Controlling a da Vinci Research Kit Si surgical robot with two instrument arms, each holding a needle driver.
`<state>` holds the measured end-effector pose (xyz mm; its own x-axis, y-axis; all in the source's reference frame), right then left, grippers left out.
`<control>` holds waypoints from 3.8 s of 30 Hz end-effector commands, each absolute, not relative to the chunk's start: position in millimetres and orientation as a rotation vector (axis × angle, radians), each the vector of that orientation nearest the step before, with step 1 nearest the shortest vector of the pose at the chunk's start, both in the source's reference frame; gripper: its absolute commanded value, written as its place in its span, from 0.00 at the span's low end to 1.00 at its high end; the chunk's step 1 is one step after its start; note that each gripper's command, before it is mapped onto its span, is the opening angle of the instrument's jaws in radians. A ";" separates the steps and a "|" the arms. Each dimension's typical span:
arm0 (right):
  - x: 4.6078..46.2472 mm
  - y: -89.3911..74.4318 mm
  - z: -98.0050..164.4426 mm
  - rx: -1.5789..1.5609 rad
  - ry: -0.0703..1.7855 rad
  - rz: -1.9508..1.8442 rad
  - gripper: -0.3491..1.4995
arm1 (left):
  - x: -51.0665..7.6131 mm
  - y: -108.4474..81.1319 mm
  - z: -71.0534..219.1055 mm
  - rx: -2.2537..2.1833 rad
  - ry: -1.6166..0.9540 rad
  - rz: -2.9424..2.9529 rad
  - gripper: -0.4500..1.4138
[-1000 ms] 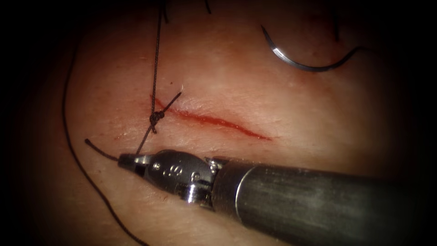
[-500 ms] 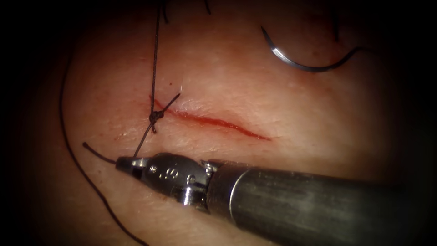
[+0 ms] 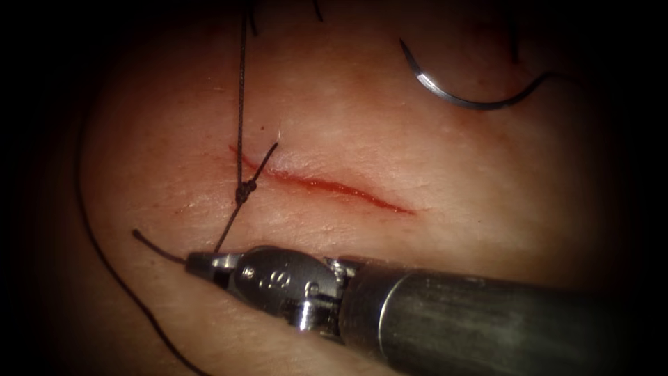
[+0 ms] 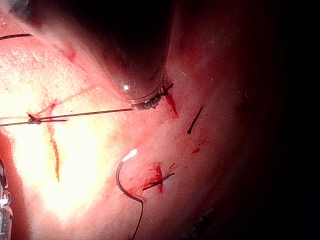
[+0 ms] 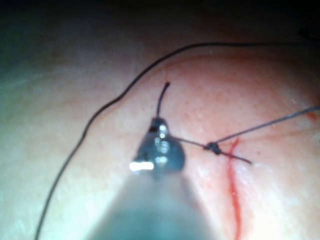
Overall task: Wound Closure
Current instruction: Use the left grasper to pull the long end of the thread taut, then use the right gripper to cut the long end of the thread
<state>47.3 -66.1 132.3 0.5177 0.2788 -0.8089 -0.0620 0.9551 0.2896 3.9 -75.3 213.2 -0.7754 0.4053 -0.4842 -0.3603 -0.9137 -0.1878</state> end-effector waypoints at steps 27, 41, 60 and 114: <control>35.5 -63.9 126.9 0.381 1.050 0.283 0.94 | 2.9 -77.3 206.7 -0.838 -0.207 2.619 0.00; 34.6 -53.3 131.5 0.283 1.073 0.545 0.91 | 2.9 -79.4 204.0 -0.904 -0.256 2.601 0.00; 42.4 -52.9 139.0 0.372 1.136 0.658 0.98 | 3.7 -81.0 200.3 -0.924 -0.300 2.596 0.00; 48.3 -52.1 140.8 0.385 1.187 0.617 0.80 | 1.0 -83.4 197.1 -0.956 -0.294 2.614 0.00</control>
